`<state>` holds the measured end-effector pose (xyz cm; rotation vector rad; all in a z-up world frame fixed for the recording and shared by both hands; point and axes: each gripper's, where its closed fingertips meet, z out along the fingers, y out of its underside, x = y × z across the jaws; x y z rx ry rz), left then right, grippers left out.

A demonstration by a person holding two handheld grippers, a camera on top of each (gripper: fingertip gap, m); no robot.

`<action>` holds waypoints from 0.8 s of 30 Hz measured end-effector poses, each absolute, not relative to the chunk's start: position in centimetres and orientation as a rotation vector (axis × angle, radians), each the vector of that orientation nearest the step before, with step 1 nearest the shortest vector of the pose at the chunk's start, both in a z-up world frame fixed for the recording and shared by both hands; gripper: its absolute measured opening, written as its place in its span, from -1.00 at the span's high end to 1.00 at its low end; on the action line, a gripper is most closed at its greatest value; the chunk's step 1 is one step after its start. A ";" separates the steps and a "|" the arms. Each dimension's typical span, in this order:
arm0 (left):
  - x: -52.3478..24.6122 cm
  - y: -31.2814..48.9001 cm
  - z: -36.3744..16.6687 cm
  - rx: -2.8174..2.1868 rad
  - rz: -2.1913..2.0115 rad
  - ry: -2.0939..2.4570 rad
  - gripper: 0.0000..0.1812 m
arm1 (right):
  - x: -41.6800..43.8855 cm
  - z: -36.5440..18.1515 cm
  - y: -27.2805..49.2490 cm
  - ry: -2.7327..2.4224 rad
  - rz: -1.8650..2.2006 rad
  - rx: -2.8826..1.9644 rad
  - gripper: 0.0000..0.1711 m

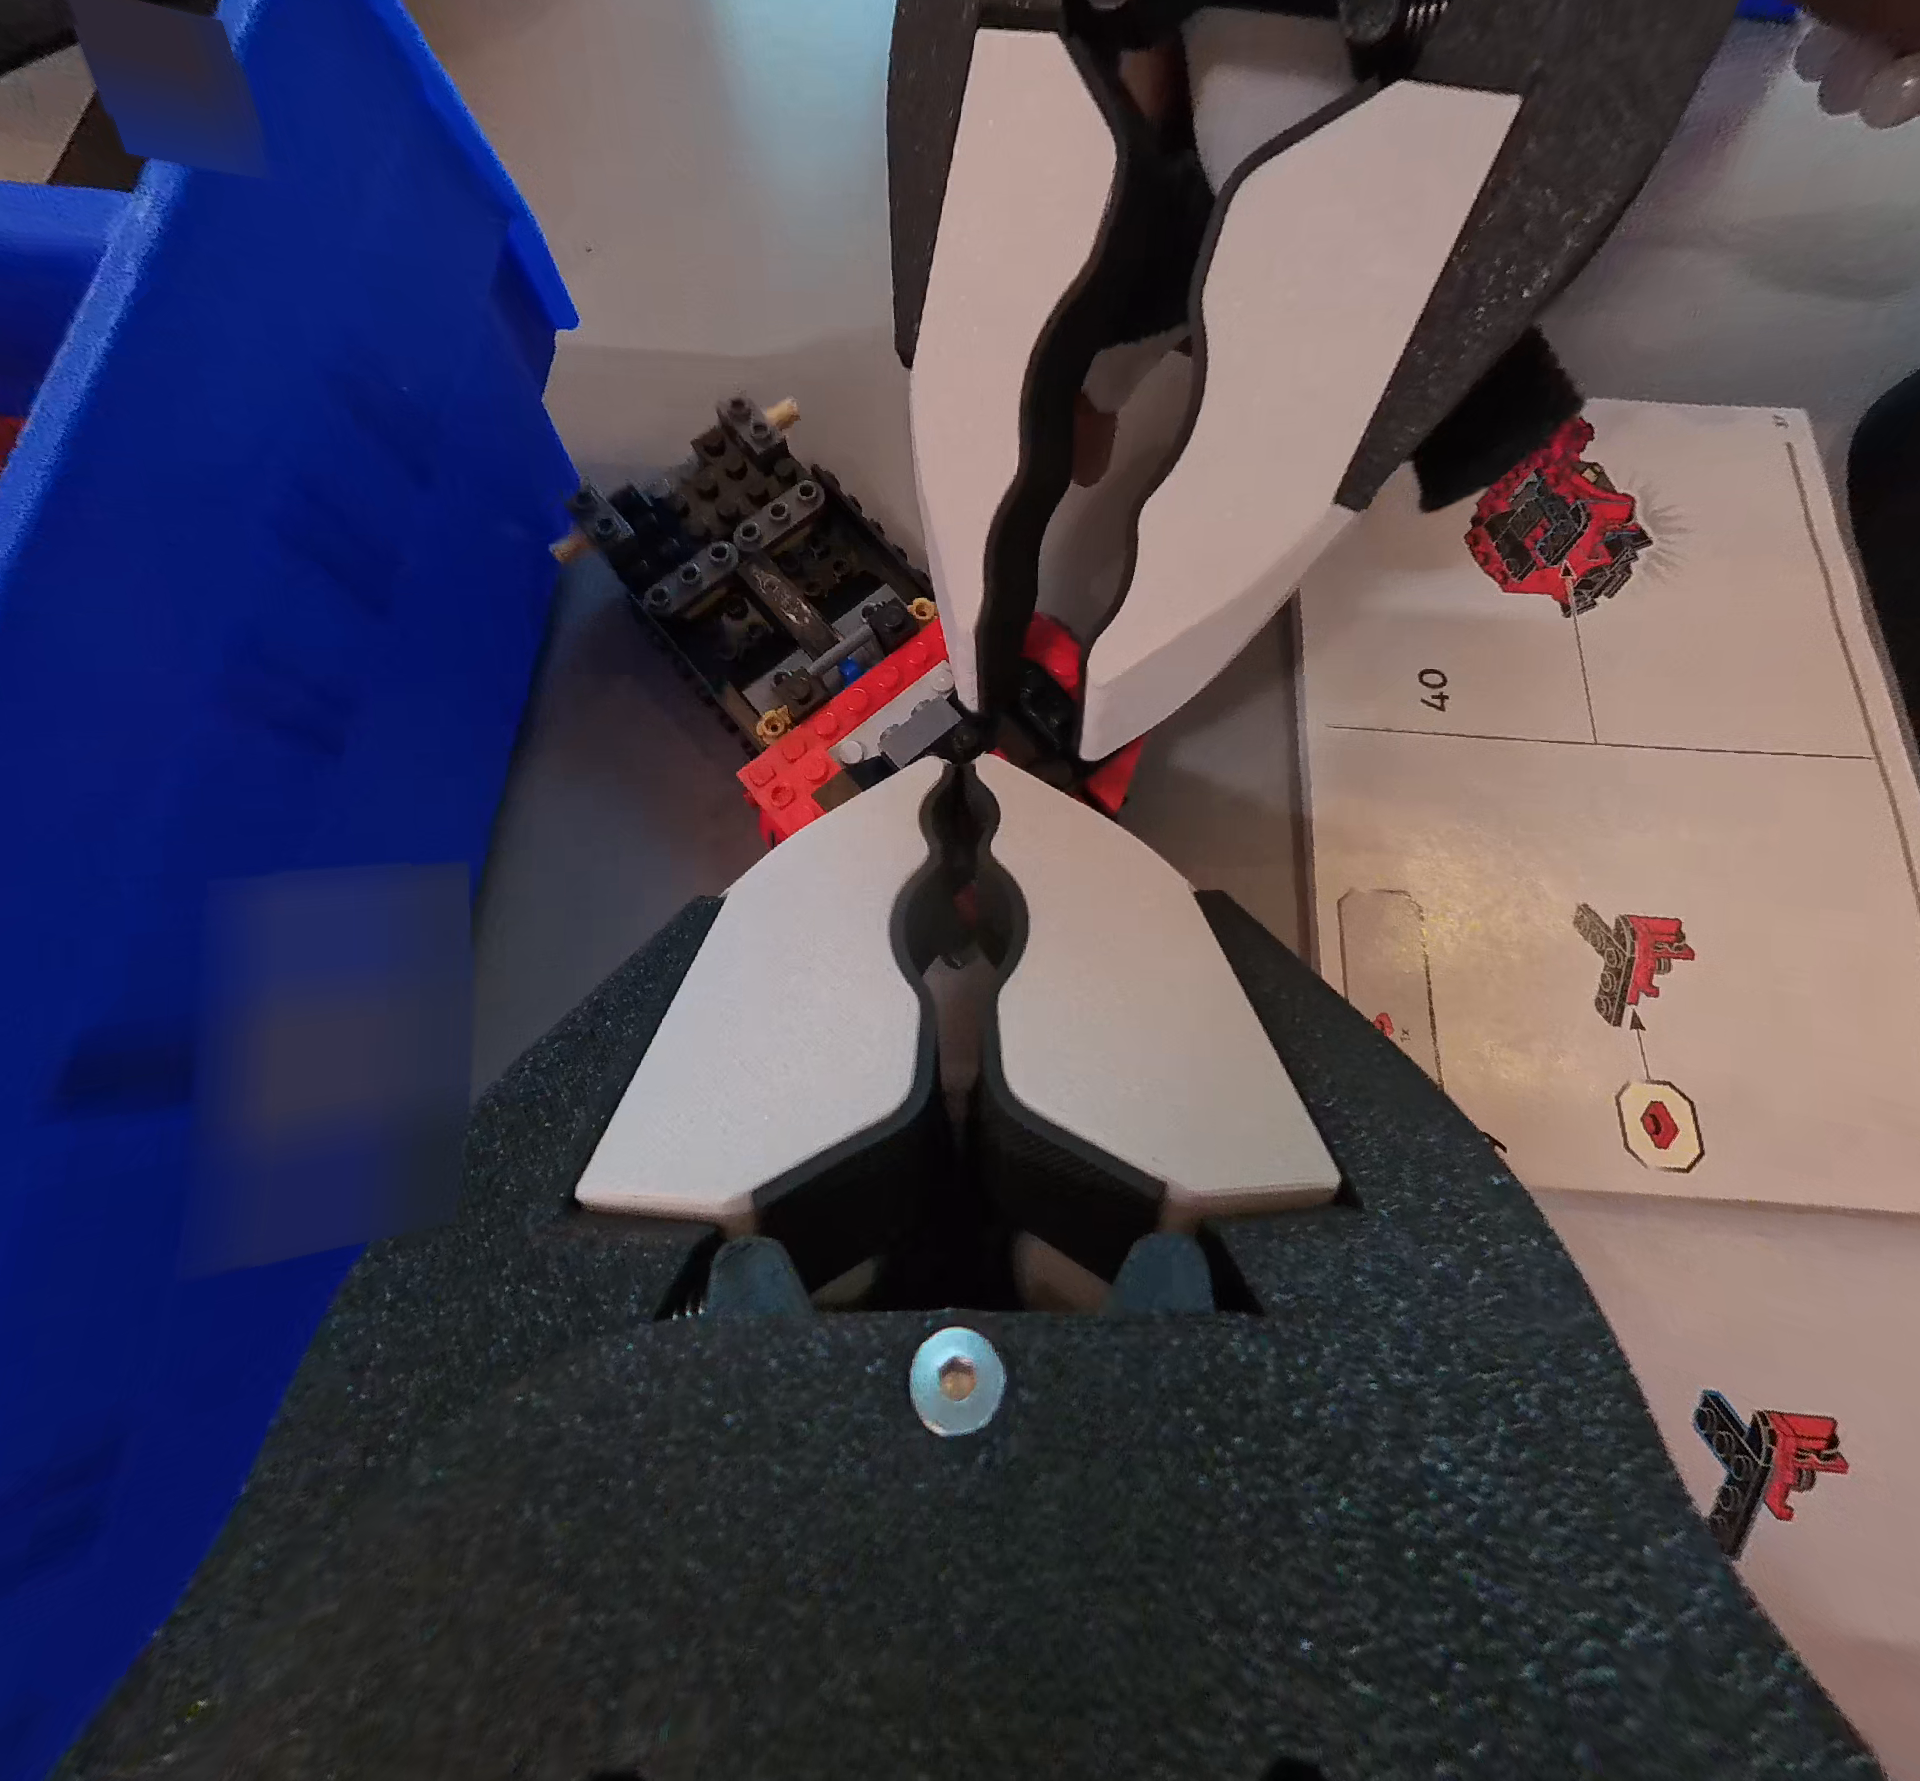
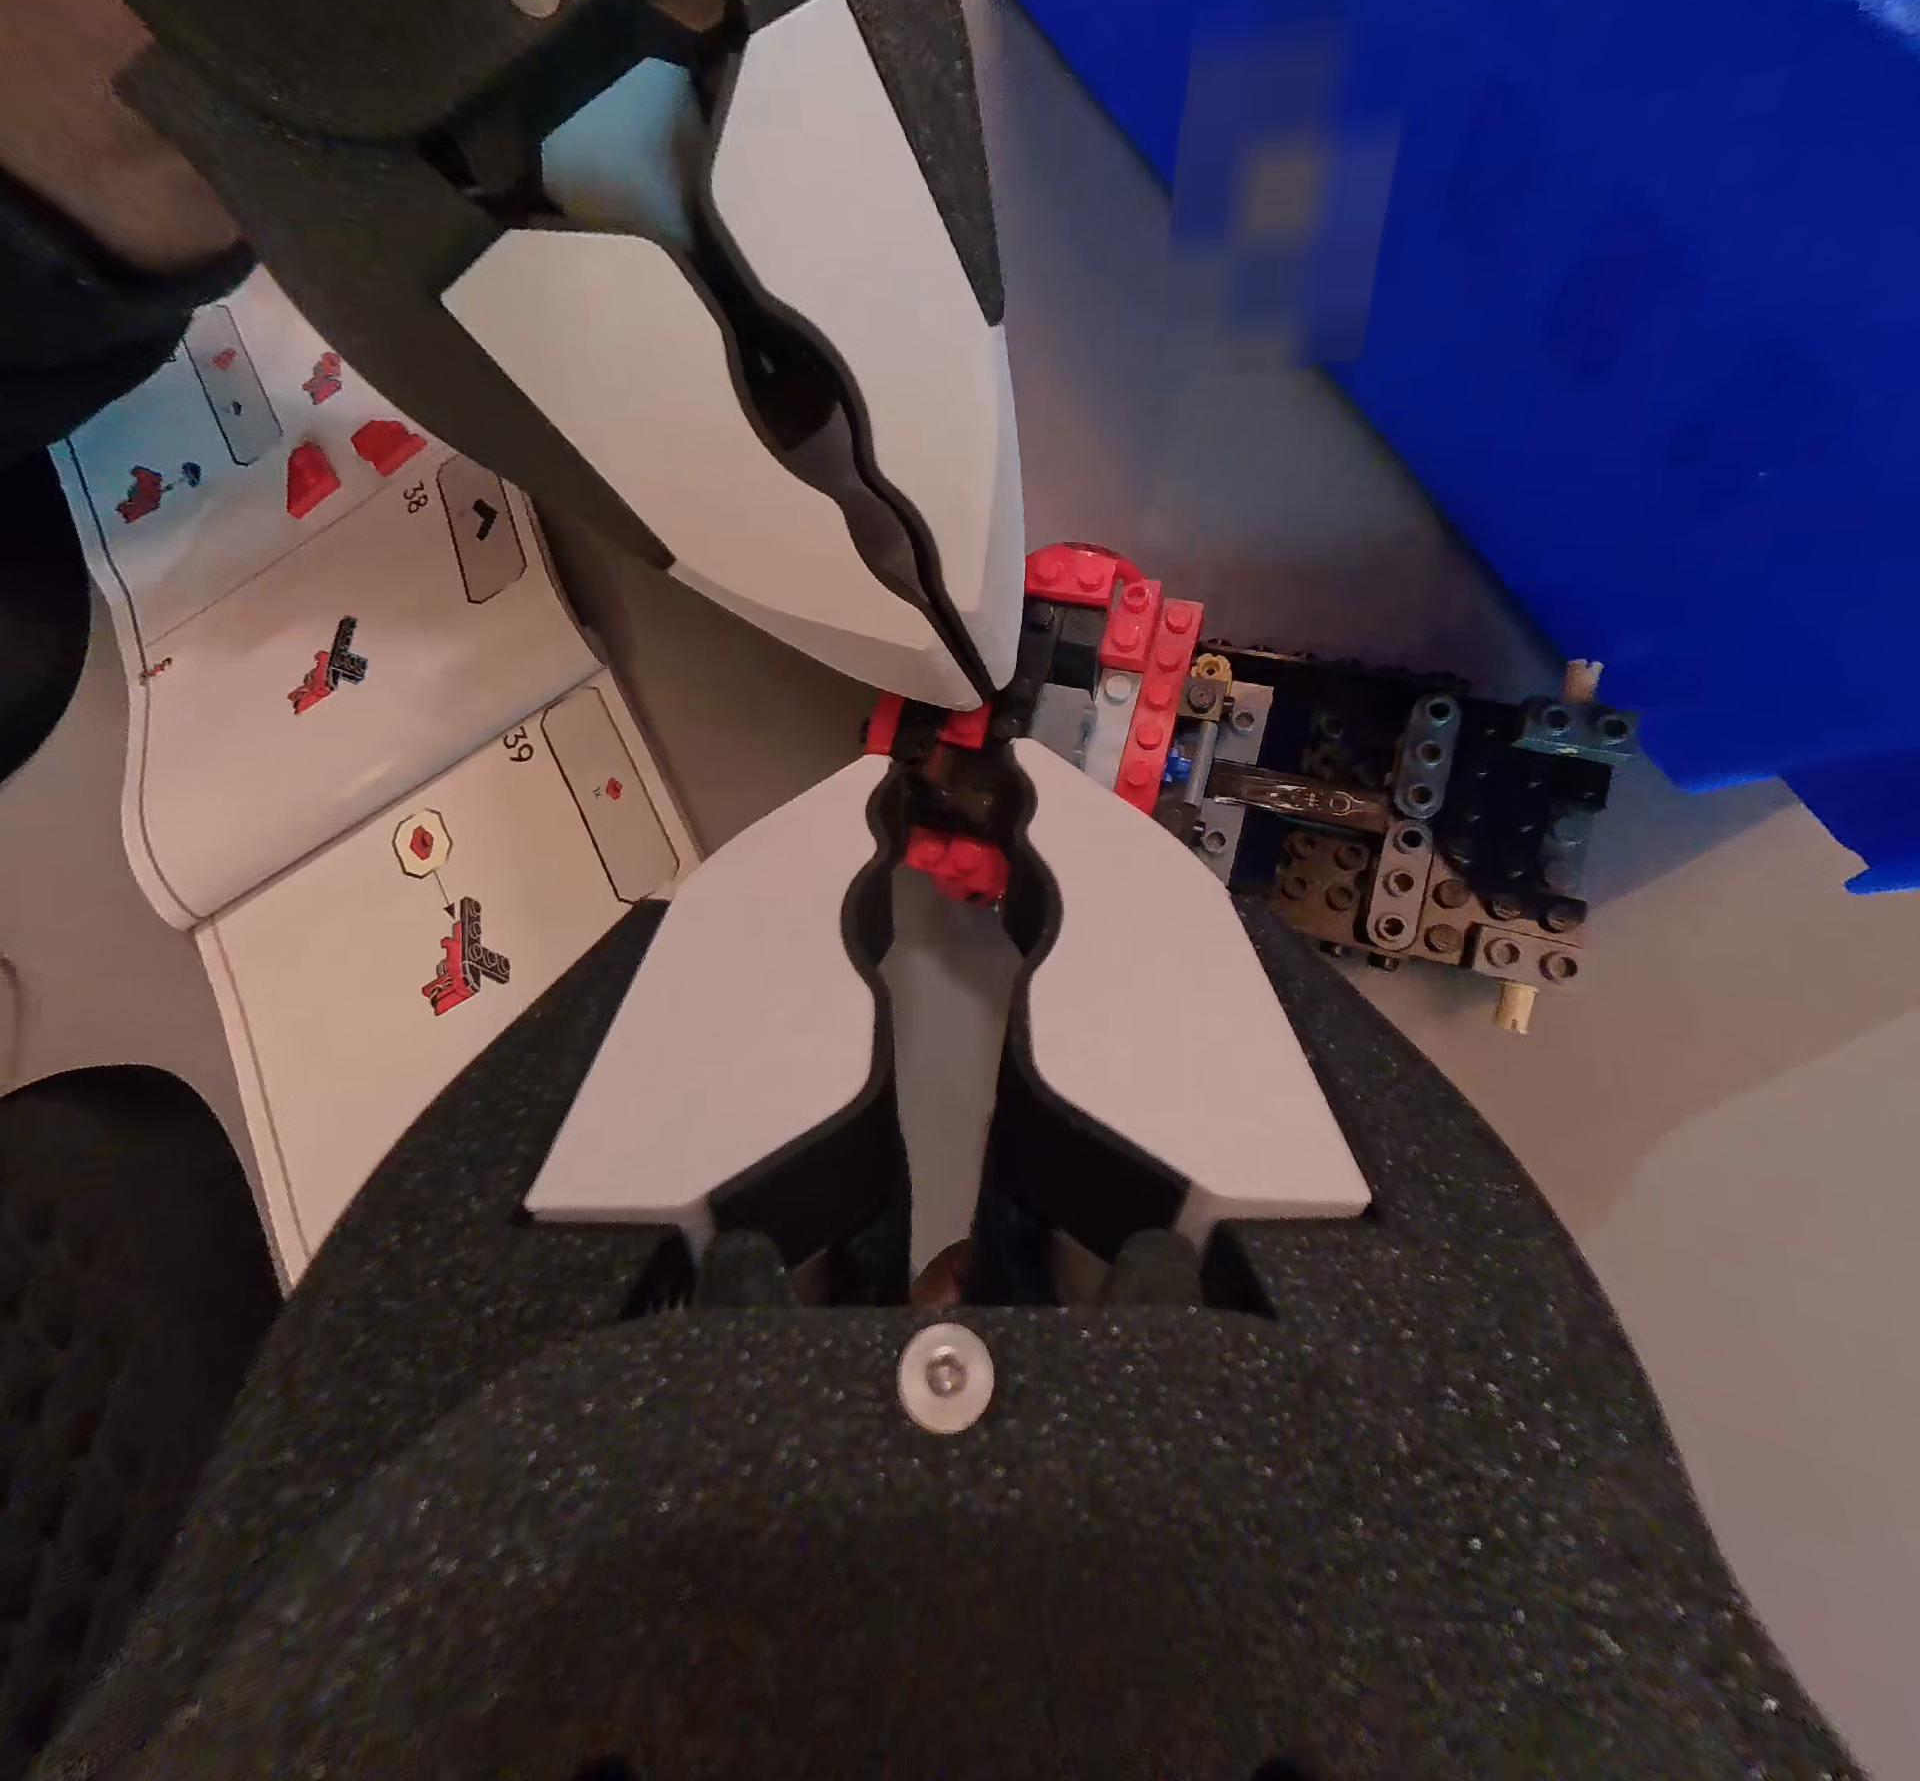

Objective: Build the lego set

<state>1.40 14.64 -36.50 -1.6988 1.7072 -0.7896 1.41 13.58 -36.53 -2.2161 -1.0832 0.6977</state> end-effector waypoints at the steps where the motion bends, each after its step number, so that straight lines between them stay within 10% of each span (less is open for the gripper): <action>1: 1.4 14.7 -36.4 -1.695 -0.795 1.703 1.00 | 1.5 -36.4 13.6 -1.082 0.698 -2.213 0.80; 8: 1.0 16.0 -33.8 -1.606 -0.785 1.611 0.92 | 3.6 -35.7 12.9 -1.326 0.438 -2.061 0.23; 24: 0.2 16.7 -30.7 -1.499 -0.763 1.548 0.88 | 5.6 -38.0 15.7 -2.073 0.032 -2.065 0.30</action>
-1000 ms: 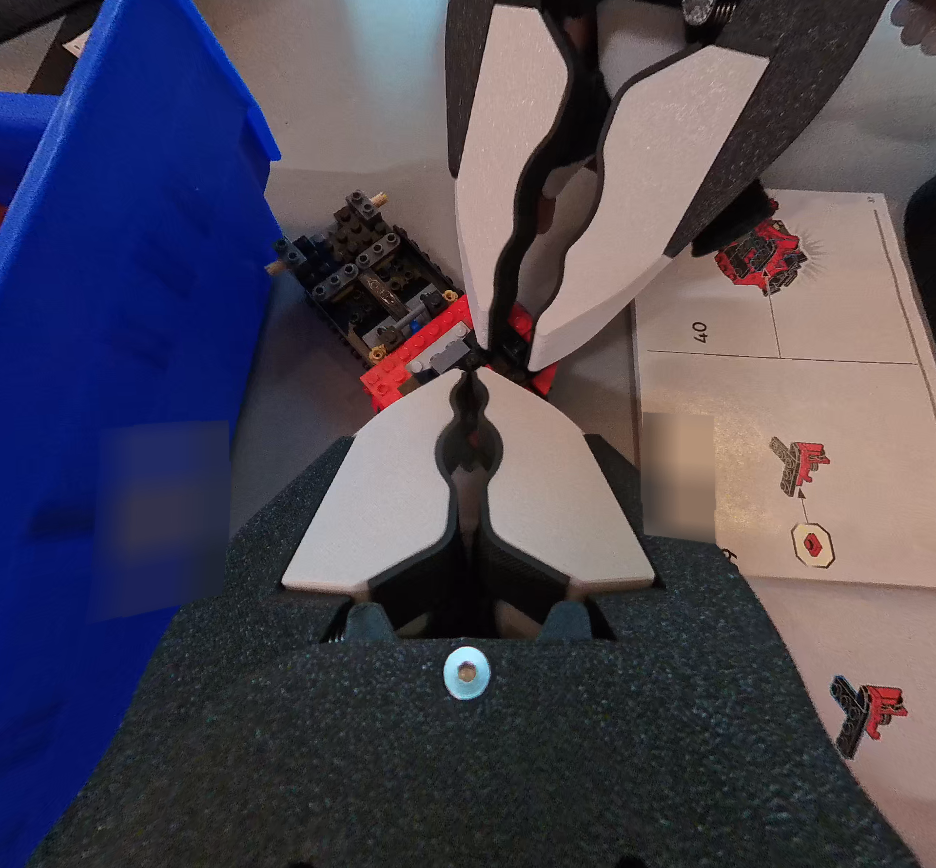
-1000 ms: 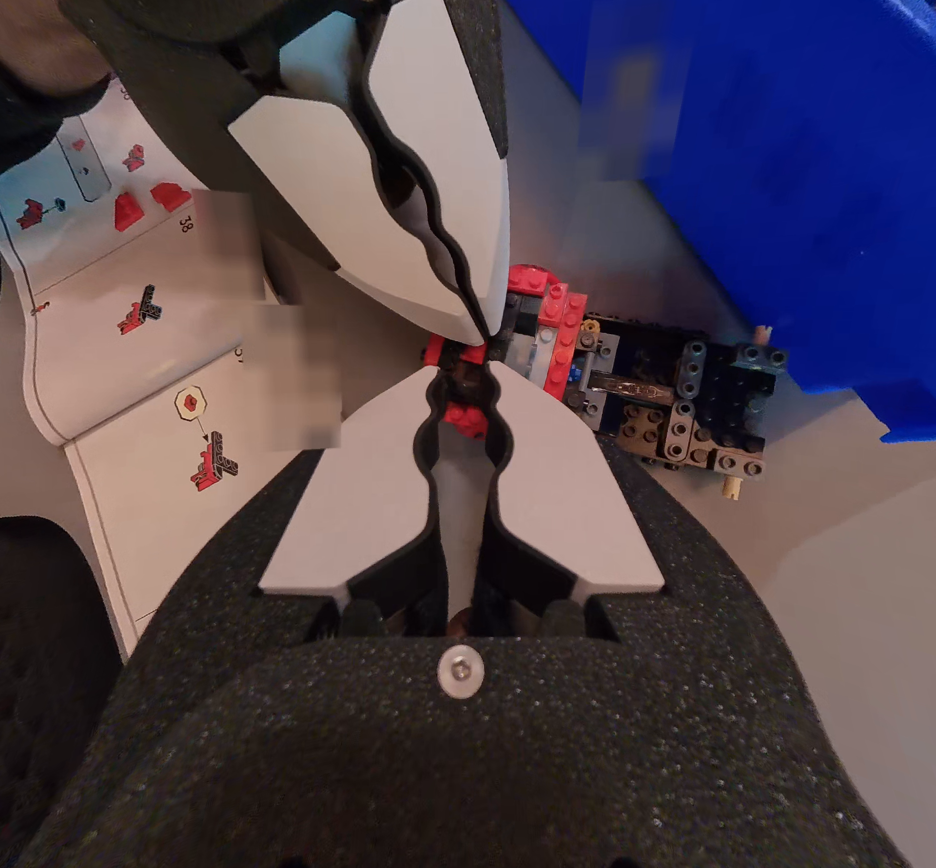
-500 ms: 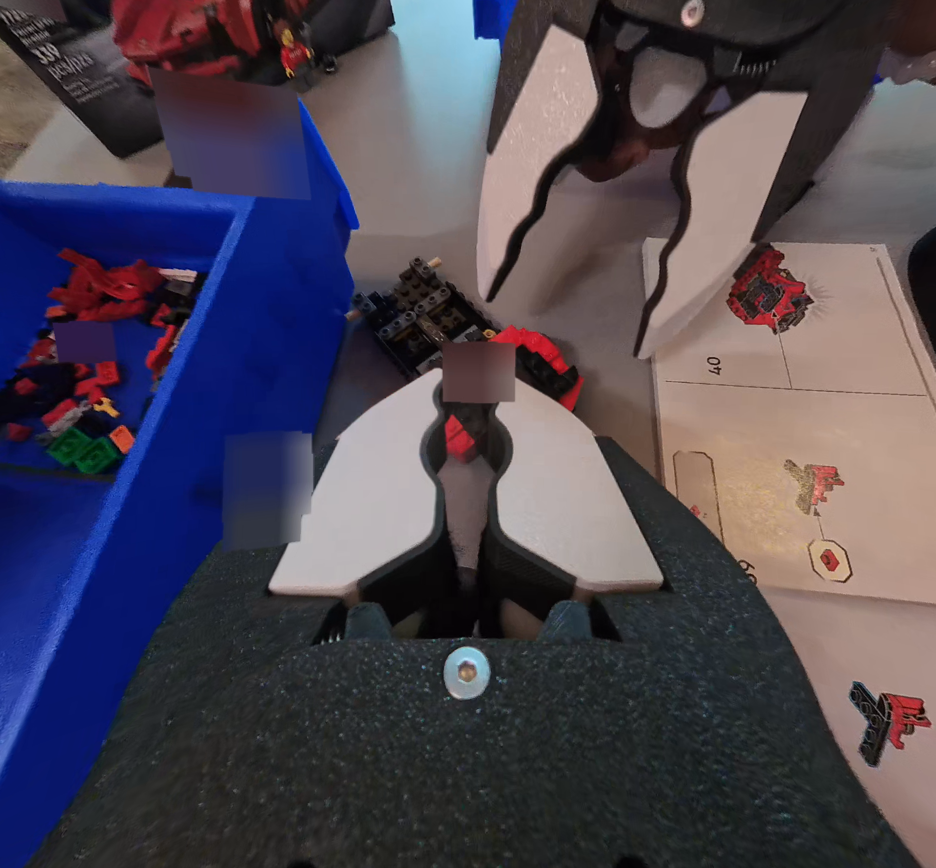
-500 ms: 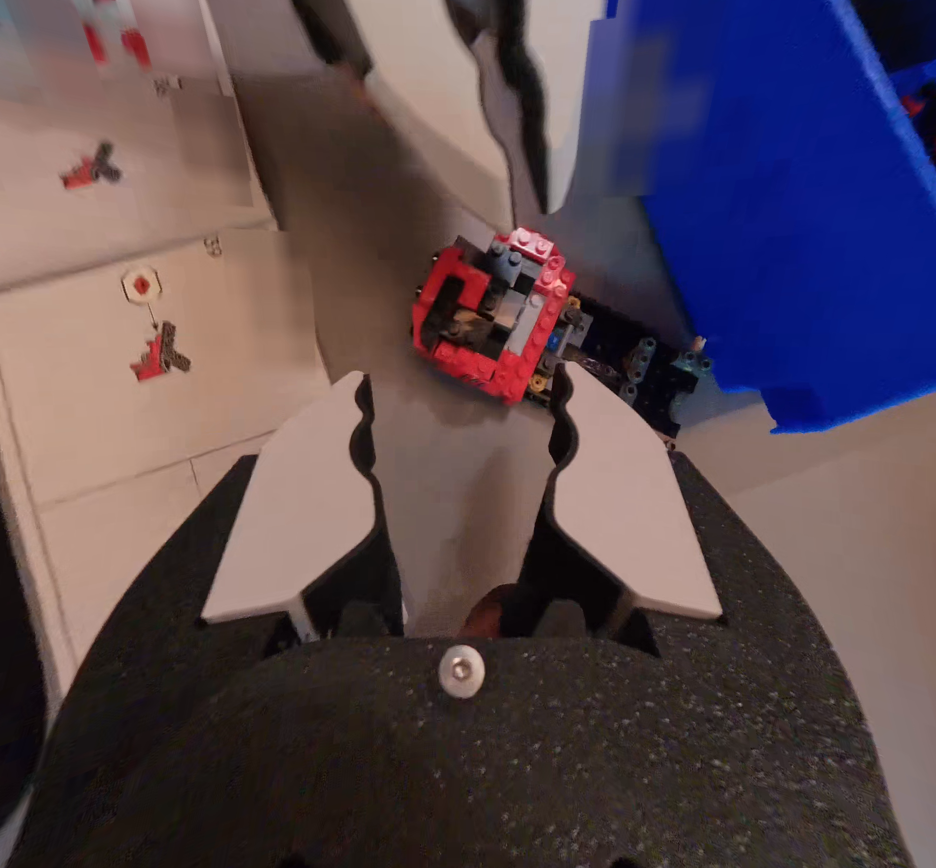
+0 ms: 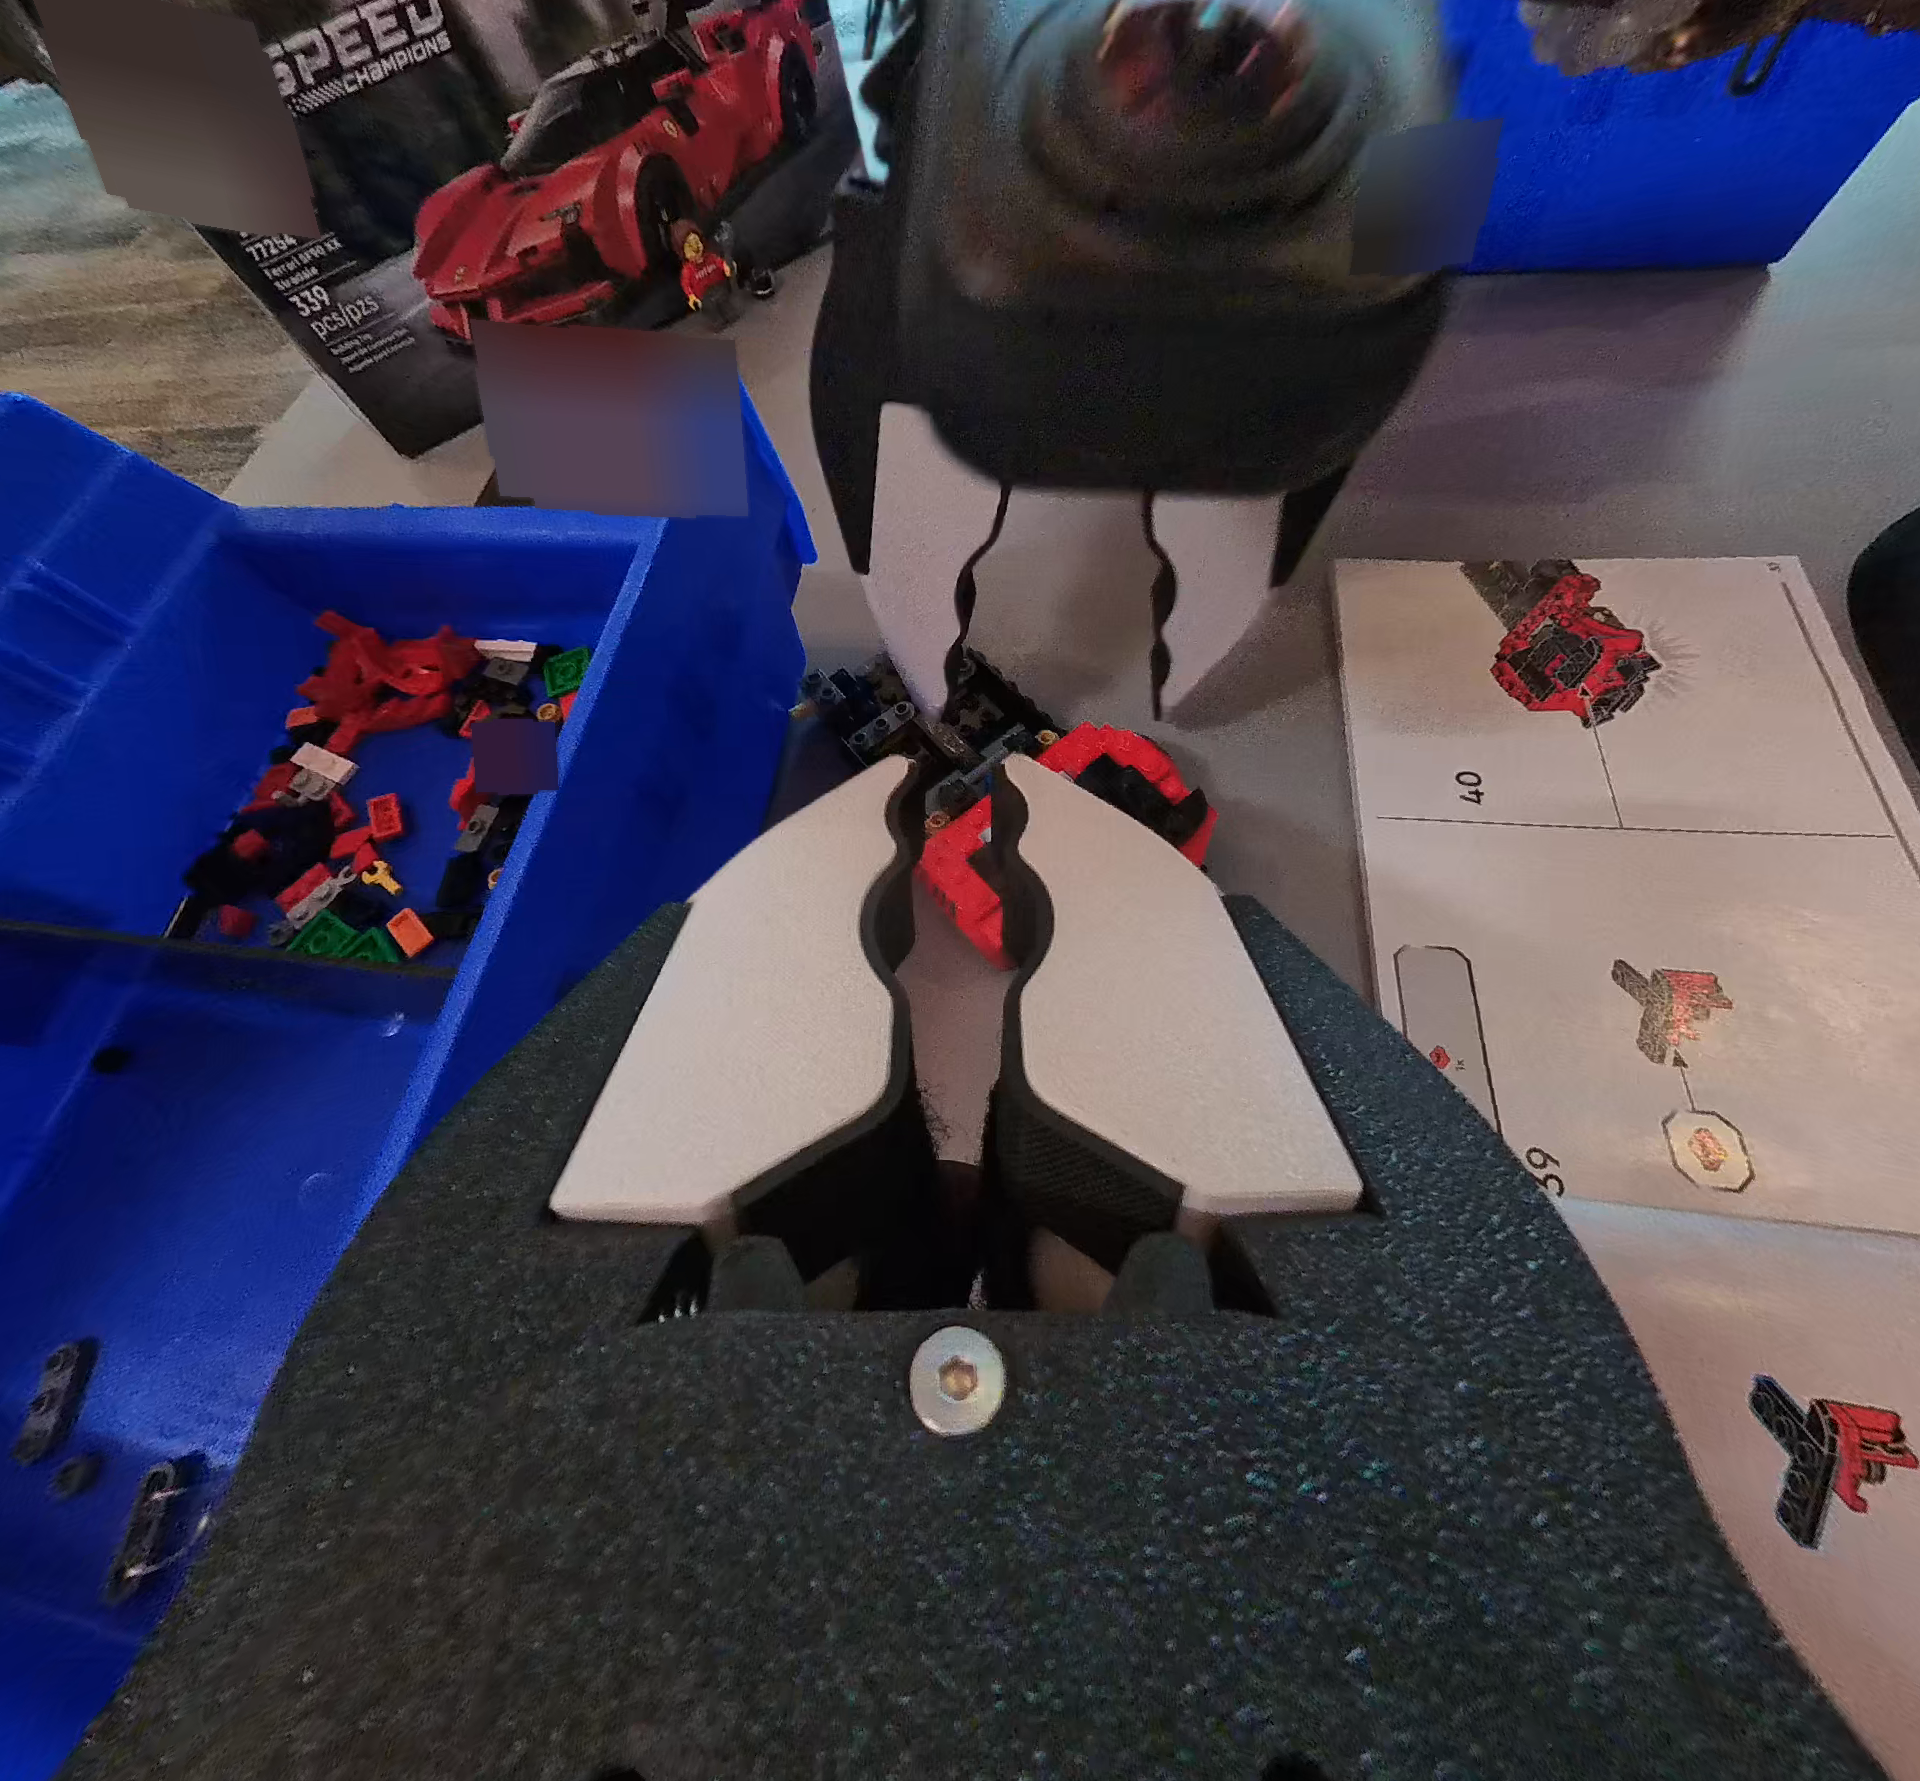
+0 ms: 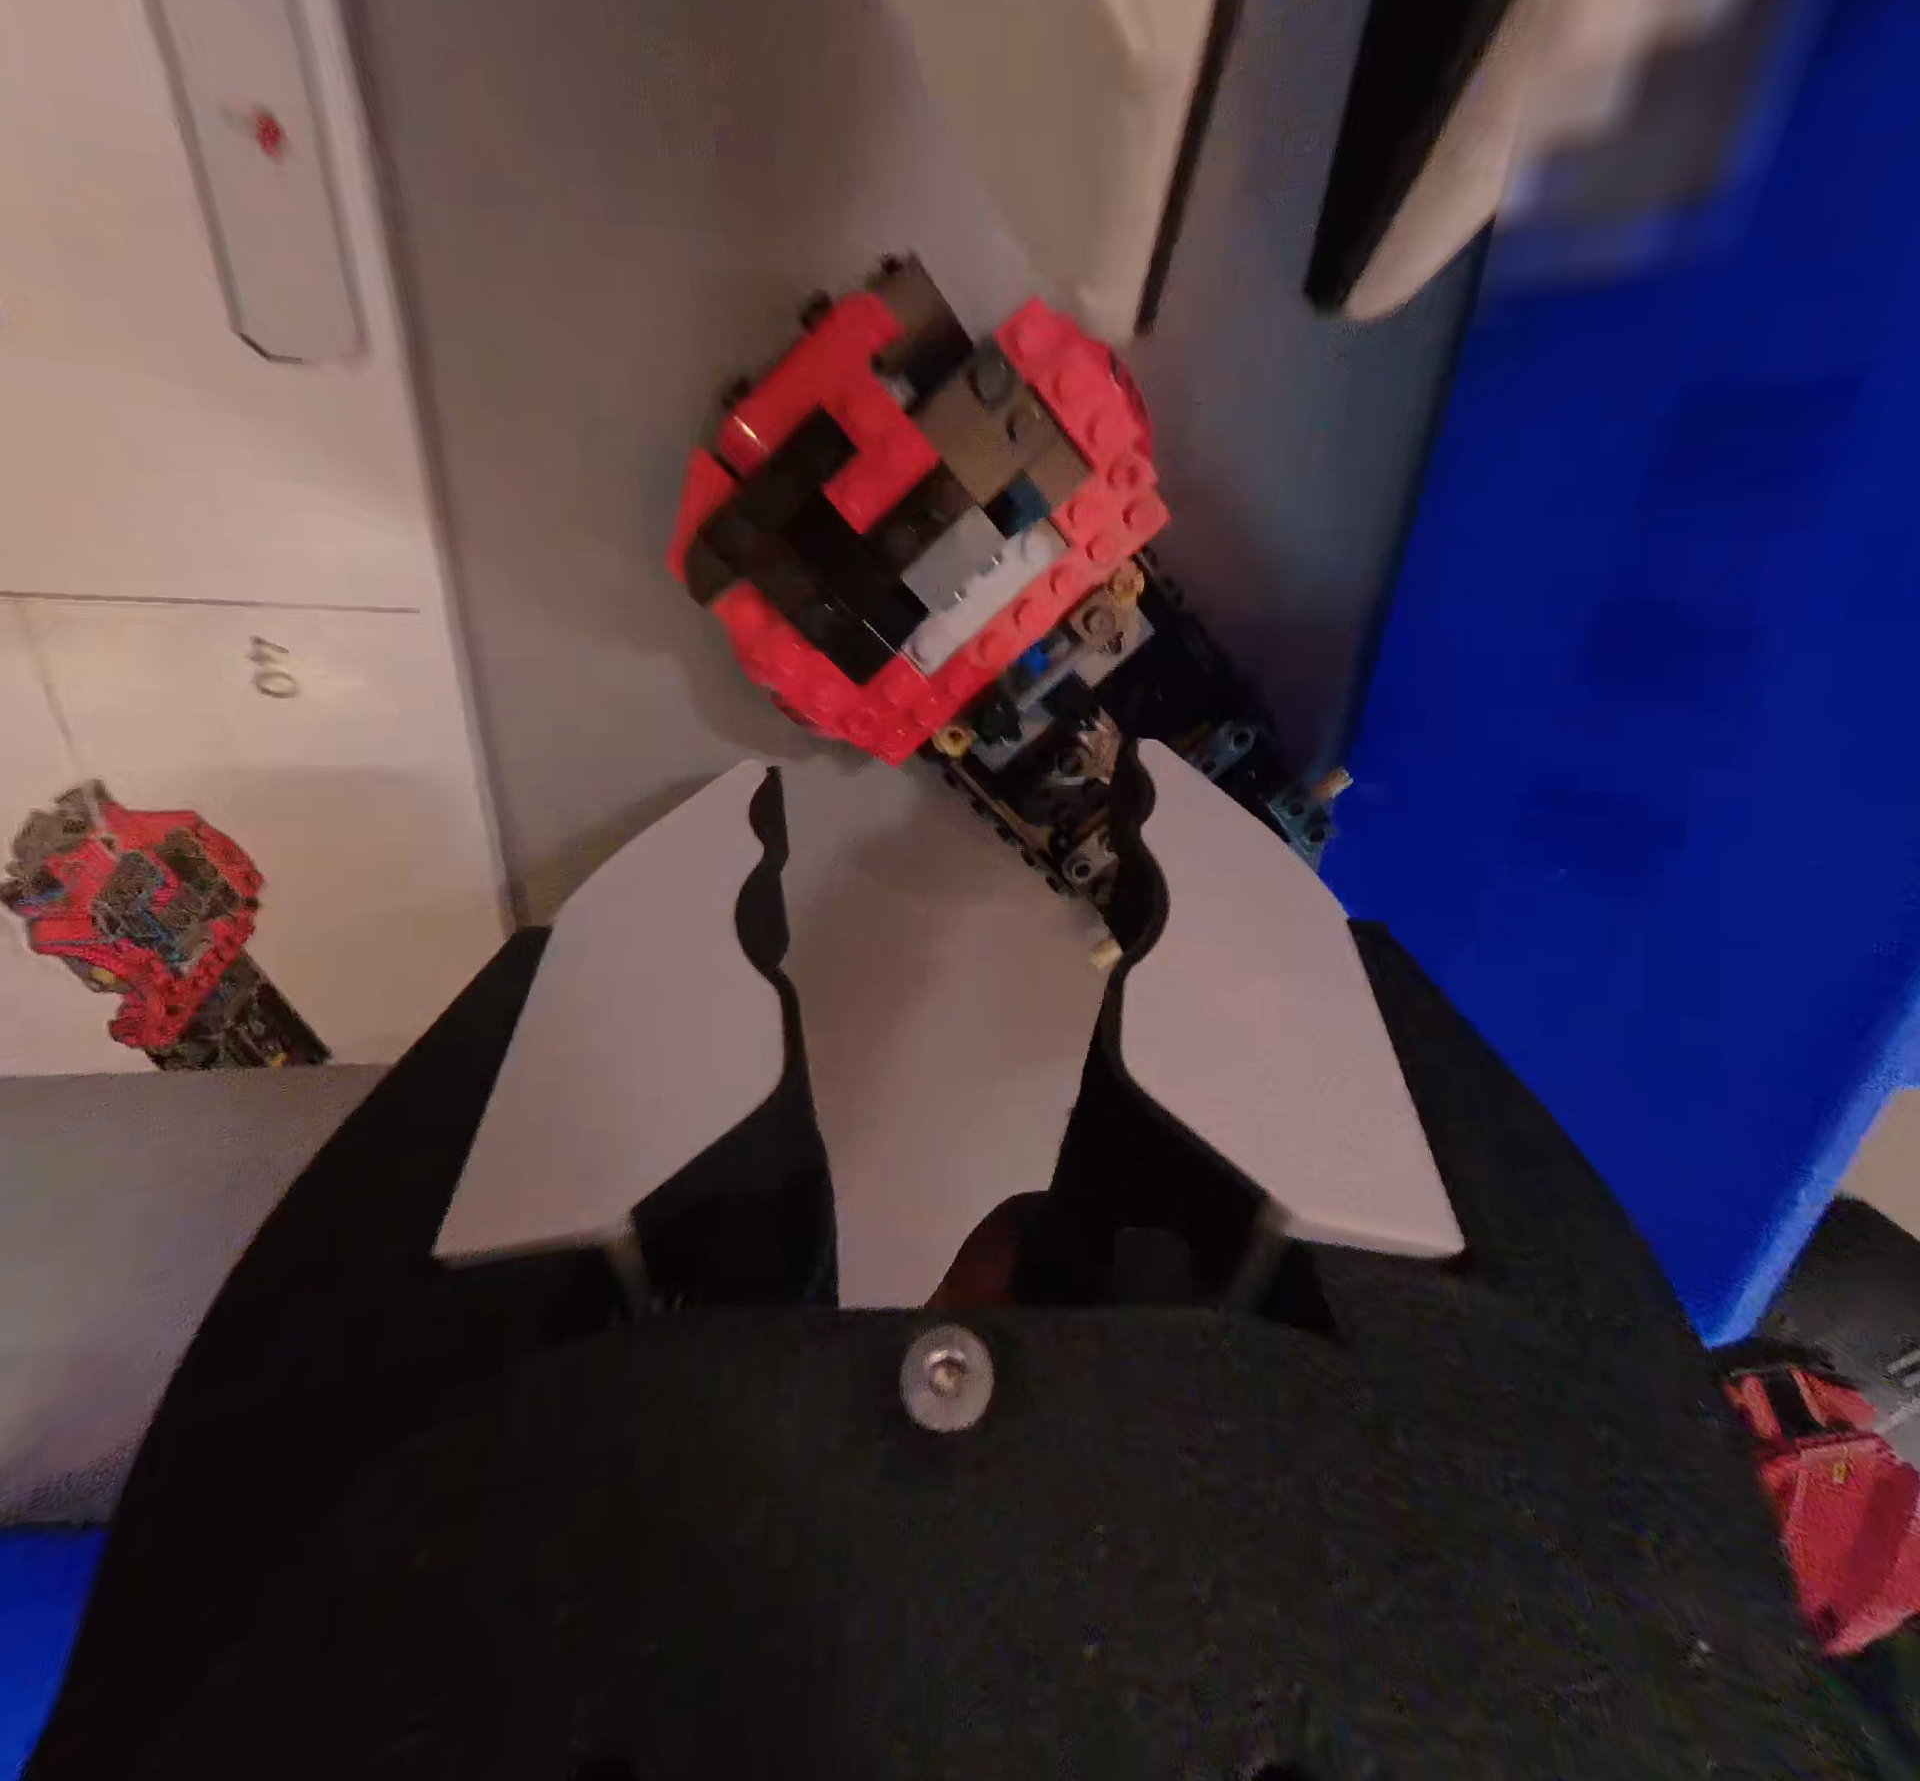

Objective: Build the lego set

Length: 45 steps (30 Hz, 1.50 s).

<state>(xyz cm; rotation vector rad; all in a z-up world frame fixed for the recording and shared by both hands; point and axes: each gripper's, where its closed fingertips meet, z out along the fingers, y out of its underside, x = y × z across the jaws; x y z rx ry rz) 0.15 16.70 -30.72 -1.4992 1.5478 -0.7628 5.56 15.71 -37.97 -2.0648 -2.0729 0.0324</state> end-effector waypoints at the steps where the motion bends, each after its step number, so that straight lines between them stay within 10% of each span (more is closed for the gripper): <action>1: 0.1 16.7 -30.6 -1.495 -0.761 1.549 0.88 | 5.9 -38.2 15.8 -2.077 0.028 -2.091 0.33; 10: 0.1 16.5 -30.2 -1.469 -0.773 1.554 0.89 | 4.7 -38.7 9.7 -1.906 0.430 -2.433 0.48; 21: -0.1 16.8 -29.7 -1.451 -0.756 1.529 0.89 | 2.2 -38.9 11.8 -1.545 0.296 -2.413 -0.06; 26: -0.1 16.9 -29.7 -1.444 -0.759 1.528 0.89 | 1.8 -39.5 12.4 -1.331 0.327 -2.387 0.23; 45: -2.6 16.2 -32.6 -1.657 -0.603 1.690 1.00 | 2.8 -39.4 12.5 -1.247 0.344 -2.315 0.24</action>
